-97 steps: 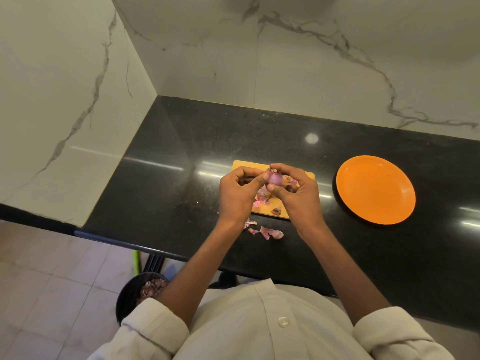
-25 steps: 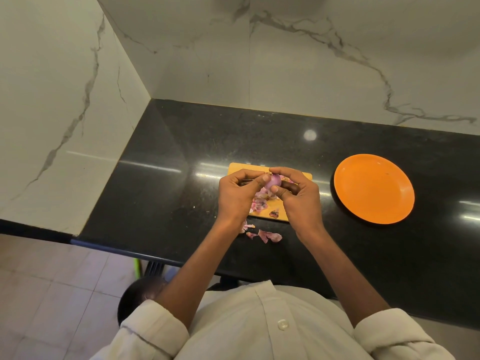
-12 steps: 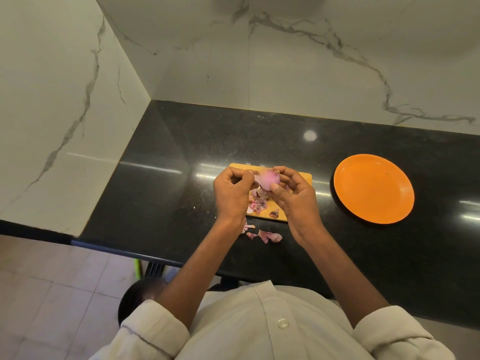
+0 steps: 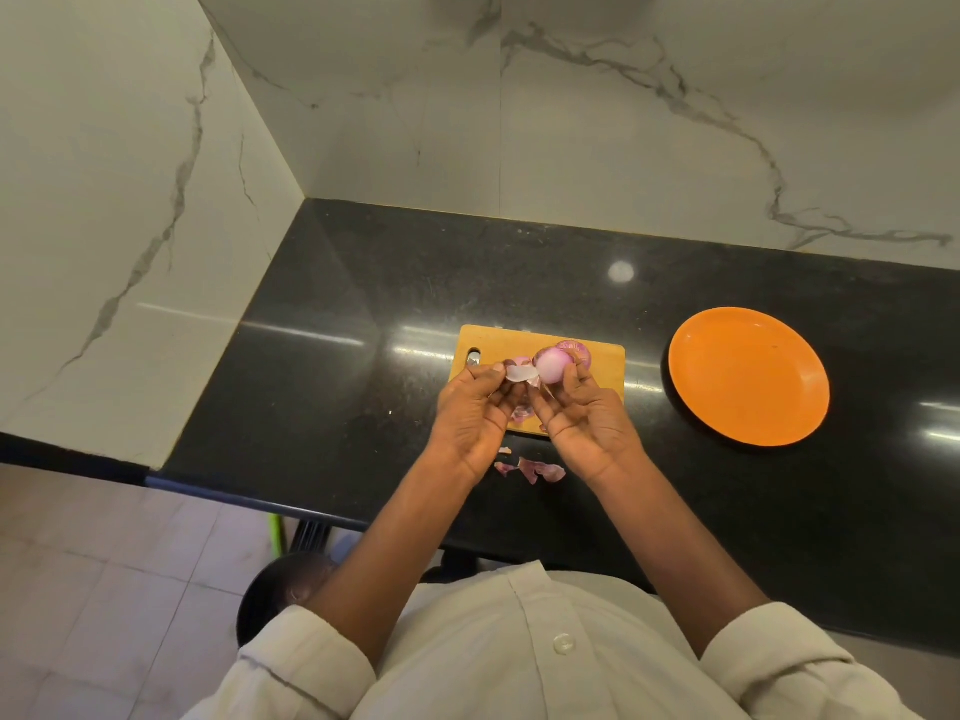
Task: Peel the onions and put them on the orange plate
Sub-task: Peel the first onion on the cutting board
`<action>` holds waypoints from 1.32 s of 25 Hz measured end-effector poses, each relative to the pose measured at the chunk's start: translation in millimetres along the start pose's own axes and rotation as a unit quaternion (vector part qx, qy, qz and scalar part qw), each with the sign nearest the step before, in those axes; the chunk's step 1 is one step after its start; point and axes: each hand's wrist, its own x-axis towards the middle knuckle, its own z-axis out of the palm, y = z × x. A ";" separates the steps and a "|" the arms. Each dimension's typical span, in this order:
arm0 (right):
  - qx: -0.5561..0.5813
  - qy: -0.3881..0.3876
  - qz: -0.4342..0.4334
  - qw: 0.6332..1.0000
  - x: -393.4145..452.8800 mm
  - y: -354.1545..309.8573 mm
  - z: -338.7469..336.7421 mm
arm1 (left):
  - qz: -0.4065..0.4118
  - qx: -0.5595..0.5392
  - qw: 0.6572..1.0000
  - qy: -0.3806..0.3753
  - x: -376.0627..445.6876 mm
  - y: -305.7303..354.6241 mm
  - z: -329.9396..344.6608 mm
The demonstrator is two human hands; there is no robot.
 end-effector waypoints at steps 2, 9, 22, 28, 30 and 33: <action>-0.007 0.005 -0.009 1.000 1.8 2.1 -3.6 | 0.006 0.042 0.999 0.003 -1.3 -1.9 -2.7; -0.486 -0.040 -0.239 0.839 -8.7 -8.0 -9.4 | 0.210 0.427 0.879 -0.023 0.0 6.7 -11.2; -0.514 -0.034 -0.265 0.815 -12.1 -9.5 -4.1 | 0.262 0.420 0.866 -0.071 0.5 8.6 -7.0; -0.541 -0.019 -0.272 0.795 -3.9 2.6 -3.9 | 0.343 0.456 0.821 0.003 -4.2 -0.9 -3.2; -0.530 -0.007 -0.265 0.805 -4.4 5.0 -3.3 | 0.389 0.492 0.778 0.011 -5.0 -3.3 -2.2; -0.487 0.014 -0.247 0.838 -2.9 3.0 -2.3 | 0.378 0.471 0.797 0.024 -4.8 -4.8 -2.1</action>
